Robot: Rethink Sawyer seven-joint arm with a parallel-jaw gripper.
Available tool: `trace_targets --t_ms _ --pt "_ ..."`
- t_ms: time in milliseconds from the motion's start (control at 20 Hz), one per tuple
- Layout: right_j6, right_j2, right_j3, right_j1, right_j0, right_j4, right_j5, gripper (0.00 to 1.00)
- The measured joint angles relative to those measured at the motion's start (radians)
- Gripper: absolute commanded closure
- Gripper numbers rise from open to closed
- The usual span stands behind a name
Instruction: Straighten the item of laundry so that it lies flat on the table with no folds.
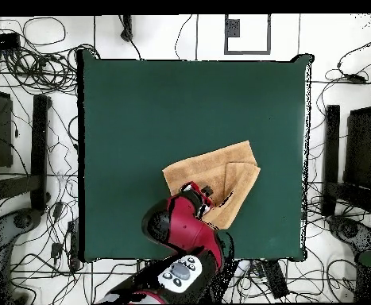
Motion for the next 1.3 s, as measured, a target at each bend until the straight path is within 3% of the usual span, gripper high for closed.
trace_targets --t_ms 250,550,850,1300 --pt "0.000 0.001 0.000 -0.003 -0.026 -0.043 -0.007 1.00" --pt "0.000 0.004 0.000 -0.003 -0.069 -0.098 -0.106 1.00" --pt "0.000 0.003 -0.002 0.027 -0.034 -0.084 -0.272 1.00" --pt "0.000 0.003 -0.013 0.081 -0.003 -0.063 -0.323 1.00"
